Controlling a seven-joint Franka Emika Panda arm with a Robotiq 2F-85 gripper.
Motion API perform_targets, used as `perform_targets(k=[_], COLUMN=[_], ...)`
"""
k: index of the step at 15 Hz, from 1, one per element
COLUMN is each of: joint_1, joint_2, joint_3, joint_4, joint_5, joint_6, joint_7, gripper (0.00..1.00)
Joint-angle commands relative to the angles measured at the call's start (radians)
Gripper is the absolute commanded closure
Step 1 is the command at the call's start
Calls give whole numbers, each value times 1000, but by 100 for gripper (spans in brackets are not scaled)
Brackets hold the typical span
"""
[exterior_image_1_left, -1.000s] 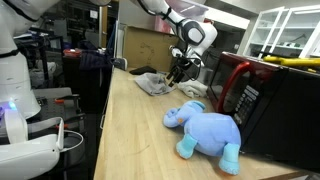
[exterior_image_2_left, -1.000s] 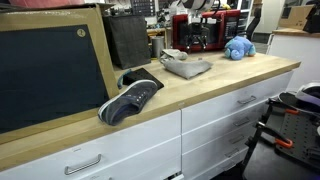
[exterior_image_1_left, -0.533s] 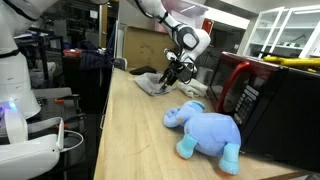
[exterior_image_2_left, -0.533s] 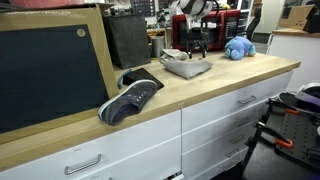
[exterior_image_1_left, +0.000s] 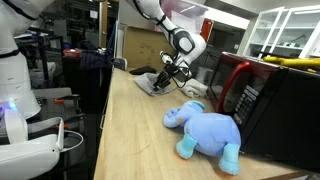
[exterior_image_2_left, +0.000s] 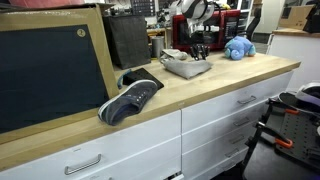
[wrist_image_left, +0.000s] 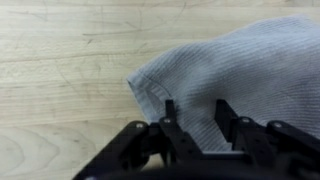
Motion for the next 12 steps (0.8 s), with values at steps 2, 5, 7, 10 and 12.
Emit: perform_targets(k=[2, 5, 7, 10, 12], joint_1=[5, 3, -2, -12, -21], joint_2=[-77, -102, -125, -182, -236], joint_3=[-1, -1, 0, 4, 5], joint_4=[-68, -80, -88, -122, -158], joint_5=[-4, -1, 1, 6, 3], joint_6=[-3, -10, -27, -74, -126], joint_7=[-24, -31, -45, -98, -163], gripper=[91, 100, 100, 99, 99])
